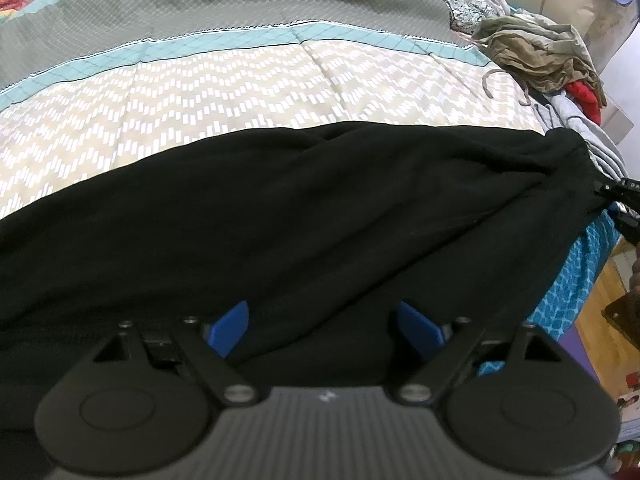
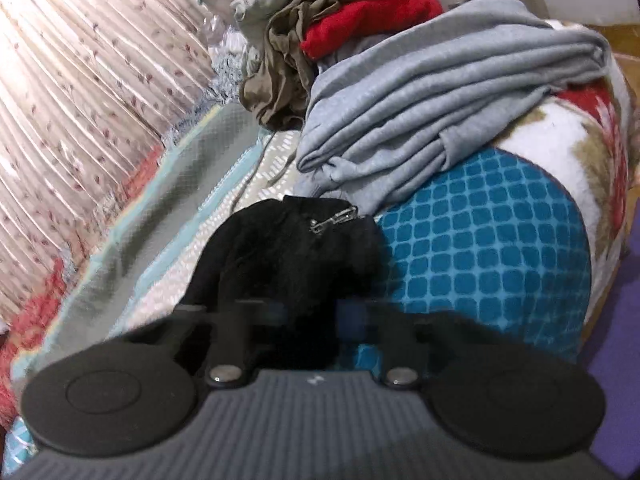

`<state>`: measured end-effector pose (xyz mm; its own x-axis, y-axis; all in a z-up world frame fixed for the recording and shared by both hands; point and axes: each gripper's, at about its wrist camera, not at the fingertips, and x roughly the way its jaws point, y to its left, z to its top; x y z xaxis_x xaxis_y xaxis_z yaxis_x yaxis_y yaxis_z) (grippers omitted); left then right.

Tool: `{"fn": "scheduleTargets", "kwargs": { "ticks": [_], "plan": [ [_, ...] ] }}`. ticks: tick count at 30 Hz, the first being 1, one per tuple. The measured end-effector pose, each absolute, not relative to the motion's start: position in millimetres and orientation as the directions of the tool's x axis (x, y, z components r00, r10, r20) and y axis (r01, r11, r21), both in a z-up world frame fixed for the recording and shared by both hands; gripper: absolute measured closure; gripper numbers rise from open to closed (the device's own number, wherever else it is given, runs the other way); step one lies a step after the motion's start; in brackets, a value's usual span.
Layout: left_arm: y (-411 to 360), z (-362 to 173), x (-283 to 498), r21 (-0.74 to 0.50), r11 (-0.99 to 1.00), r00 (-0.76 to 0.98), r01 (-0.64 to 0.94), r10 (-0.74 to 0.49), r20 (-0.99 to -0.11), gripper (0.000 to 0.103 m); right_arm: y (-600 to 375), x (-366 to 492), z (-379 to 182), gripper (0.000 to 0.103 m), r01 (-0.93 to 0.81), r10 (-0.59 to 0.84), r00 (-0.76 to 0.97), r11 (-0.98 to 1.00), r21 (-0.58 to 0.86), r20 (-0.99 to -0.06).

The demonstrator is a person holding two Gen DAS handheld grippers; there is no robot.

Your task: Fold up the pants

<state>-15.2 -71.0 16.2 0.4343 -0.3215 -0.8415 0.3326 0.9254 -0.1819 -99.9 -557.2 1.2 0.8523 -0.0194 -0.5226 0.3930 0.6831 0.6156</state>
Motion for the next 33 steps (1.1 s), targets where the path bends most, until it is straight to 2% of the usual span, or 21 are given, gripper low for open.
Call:
{"fn": "scheduleTargets", "kwargs": {
  "ticks": [2, 5, 6, 7, 9, 11, 14, 15, 16, 17, 18, 19, 20, 27, 30, 33],
  "plan": [
    [-71, 16, -15, -0.180, 0.926, 0.433, 0.330, -0.319, -0.843, 0.018, -550, -110, 15, 0.090, 0.388, -0.069, 0.869, 0.710, 0.588, -0.491],
    [-72, 16, -14, -0.179, 0.928, 0.432, 0.328, -0.316, -0.845, 0.018, -531, -135, 43, 0.090, 0.345, -0.175, 0.916, 0.800, 0.490, -0.360],
    [-73, 16, -13, -0.179, 0.927, 0.431, 0.328, -0.316, -0.845, 0.018, -531, -135, 40, 0.090, 0.370, -0.205, 0.905, 0.811, 0.453, -0.372],
    [-74, 16, -13, -0.182, 0.926, 0.430, 0.330, -0.319, -0.845, 0.018, -538, -130, 30, 0.090, 0.411, -0.215, 0.878, 0.797, 0.442, -0.428],
    [-76, 15, -13, -0.173, 0.924, 0.429, 0.340, -0.316, -0.846, 0.018, -562, -124, -4, 0.090, 0.493, -0.169, 0.820, 0.695, 0.524, -0.547],
    [-75, 16, -15, -0.175, 0.924, 0.432, 0.341, -0.319, -0.844, 0.018, -569, -136, -9, 0.090, 0.469, -0.148, 0.852, 0.640, 0.608, -0.502],
    [-72, 17, -13, -0.196, 0.923, 0.429, 0.332, -0.333, -0.840, 0.018, -566, -138, -4, 0.085, 0.463, -0.143, 0.853, 0.650, 0.602, -0.501],
    [-71, 18, -13, -0.201, 0.922, 0.430, 0.330, -0.337, -0.837, 0.018, -569, -139, -3, 0.079, 0.456, -0.130, 0.857, 0.643, 0.615, -0.499],
    [-70, 19, -13, -0.210, 0.921, 0.434, 0.329, -0.345, -0.833, 0.018, -574, -141, -5, 0.069, 0.442, -0.109, 0.866, 0.622, 0.646, -0.488],
    [-69, 21, -13, -0.223, 0.918, 0.437, 0.329, -0.357, -0.825, 0.018, -580, -139, -7, 0.065, 0.424, -0.084, 0.879, 0.586, 0.690, -0.469],
    [-67, 23, -13, -0.235, 0.915, 0.441, 0.328, -0.368, -0.818, 0.018, -582, -139, -8, 0.066, 0.424, -0.073, 0.880, 0.564, 0.708, -0.469],
    [-66, 25, -12, -0.245, 0.914, 0.445, 0.323, -0.376, -0.813, 0.018, -581, -136, -7, 0.080, 0.433, -0.068, 0.873, 0.565, 0.702, -0.484],
    [-63, 27, -11, -0.258, 0.914, 0.450, 0.312, -0.382, -0.808, 0.019, -578, -131, -2, 0.087, 0.435, -0.063, 0.865, 0.589, 0.681, -0.498],
    [-26, 48, -2, -0.457, 0.865, 0.467, 0.206, -0.497, -0.731, 0.021, -540, -134, 56, 0.088, 0.252, 0.017, 0.931, 0.692, 0.677, -0.364],
    [-11, 57, -1, -0.554, 0.810, 0.473, 0.194, -0.572, -0.670, 0.021, -503, -133, 82, 0.088, 0.120, 0.107, 0.941, 0.778, 0.616, -0.320],
    [-3, 61, -1, -0.625, 0.760, 0.472, 0.179, -0.624, -0.623, 0.020, -452, -129, 97, 0.088, -0.025, 0.215, 0.923, 0.862, 0.506, -0.320]
  ]
}}
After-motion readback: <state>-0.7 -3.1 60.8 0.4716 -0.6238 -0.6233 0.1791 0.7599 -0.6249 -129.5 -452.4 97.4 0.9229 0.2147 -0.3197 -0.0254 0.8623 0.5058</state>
